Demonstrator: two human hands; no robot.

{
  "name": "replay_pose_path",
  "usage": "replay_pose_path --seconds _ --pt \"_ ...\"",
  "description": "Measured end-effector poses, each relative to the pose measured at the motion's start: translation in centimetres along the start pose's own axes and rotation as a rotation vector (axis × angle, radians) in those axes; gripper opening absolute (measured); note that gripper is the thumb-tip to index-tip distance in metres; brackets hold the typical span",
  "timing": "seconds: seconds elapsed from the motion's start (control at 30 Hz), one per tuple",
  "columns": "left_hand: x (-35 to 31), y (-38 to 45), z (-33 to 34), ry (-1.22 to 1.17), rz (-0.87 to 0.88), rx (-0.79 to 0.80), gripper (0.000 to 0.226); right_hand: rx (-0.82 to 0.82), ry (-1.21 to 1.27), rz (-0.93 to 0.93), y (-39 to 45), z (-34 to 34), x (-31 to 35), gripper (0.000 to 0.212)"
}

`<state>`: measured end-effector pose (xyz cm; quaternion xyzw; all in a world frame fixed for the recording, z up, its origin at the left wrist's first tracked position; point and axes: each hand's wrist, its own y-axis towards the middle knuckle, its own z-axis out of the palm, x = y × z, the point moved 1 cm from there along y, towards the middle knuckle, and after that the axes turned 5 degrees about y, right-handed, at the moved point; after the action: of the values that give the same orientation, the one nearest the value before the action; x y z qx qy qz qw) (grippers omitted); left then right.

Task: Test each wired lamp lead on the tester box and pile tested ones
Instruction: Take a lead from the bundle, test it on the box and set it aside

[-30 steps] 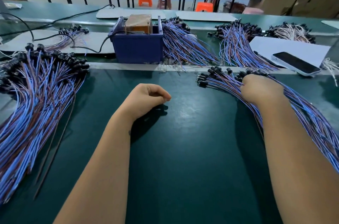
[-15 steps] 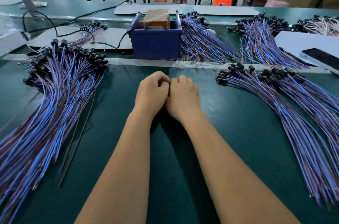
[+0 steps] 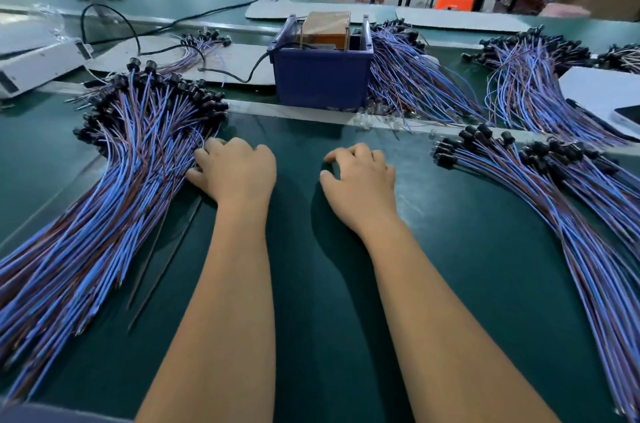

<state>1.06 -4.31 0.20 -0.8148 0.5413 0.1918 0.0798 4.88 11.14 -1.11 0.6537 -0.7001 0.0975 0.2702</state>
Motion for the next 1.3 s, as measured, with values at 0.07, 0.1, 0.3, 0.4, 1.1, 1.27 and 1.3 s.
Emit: replay_pose_path --seconds 0.07,0.1,0.3,0.4,1.1,1.27,1.3 --pt "0.1 0.0 0.0 0.005 0.001 -0.02 0.041 0.001 0.014 0.003 0.0 0.0 0.0 0.028" --pt "0.1 0.1 0.1 0.007 0.001 -0.032 0.039 0.001 0.019 0.005 0.0 0.0 -0.1 0.028" --pt "-0.6 -0.2 0.9 -0.028 0.169 -0.056 0.037 -0.013 0.051 0.014 0.1 0.0 -0.1 0.024" --pt "-0.5 -0.1 1.1 -0.011 0.072 0.012 0.038 -0.018 0.079 0.023 0.0 -0.1 -0.2 0.023" --pt "2.2 6.5 -1.2 0.22 0.132 -0.236 0.059 -0.023 0.107 0.04 0.1 -0.3 -0.1 0.023" --pt "4.0 6.6 -0.6 0.306 0.215 -0.336 0.043 -0.025 0.112 0.036 0.1 -0.3 -0.2 0.022" --pt "4.0 6.6 -0.5 0.315 0.214 -0.338 0.04 -0.024 0.114 0.035 0.0 -0.3 -0.2 0.022"
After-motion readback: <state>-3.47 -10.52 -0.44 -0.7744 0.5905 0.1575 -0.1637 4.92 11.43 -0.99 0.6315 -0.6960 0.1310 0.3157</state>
